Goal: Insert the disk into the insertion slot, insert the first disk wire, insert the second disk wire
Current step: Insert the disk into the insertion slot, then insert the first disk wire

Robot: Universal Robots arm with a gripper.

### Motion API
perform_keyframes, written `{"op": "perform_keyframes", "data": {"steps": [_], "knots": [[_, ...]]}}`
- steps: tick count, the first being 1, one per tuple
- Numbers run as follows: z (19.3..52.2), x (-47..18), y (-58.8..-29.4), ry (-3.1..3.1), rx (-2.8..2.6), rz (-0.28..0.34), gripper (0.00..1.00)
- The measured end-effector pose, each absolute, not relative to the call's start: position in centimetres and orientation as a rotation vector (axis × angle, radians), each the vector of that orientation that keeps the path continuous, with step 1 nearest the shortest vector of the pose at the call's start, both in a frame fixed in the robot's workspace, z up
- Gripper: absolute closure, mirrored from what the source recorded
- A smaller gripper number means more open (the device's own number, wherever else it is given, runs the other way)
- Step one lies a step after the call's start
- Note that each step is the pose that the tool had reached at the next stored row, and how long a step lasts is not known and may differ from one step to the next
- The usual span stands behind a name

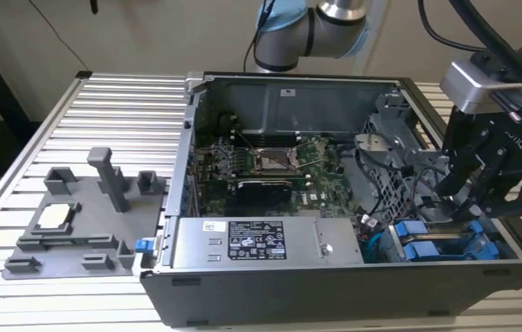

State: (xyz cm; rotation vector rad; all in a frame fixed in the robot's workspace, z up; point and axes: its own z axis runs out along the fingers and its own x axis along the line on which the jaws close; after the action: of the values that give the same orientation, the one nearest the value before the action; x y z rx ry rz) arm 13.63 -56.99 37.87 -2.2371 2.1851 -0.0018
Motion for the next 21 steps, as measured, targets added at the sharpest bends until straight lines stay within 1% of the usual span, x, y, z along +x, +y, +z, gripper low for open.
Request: {"op": "perform_keyframes", "data": {"steps": [21], "knots": [[37.9, 16.8, -57.0, 2.096, -2.322, 0.003, 0.57]]}}
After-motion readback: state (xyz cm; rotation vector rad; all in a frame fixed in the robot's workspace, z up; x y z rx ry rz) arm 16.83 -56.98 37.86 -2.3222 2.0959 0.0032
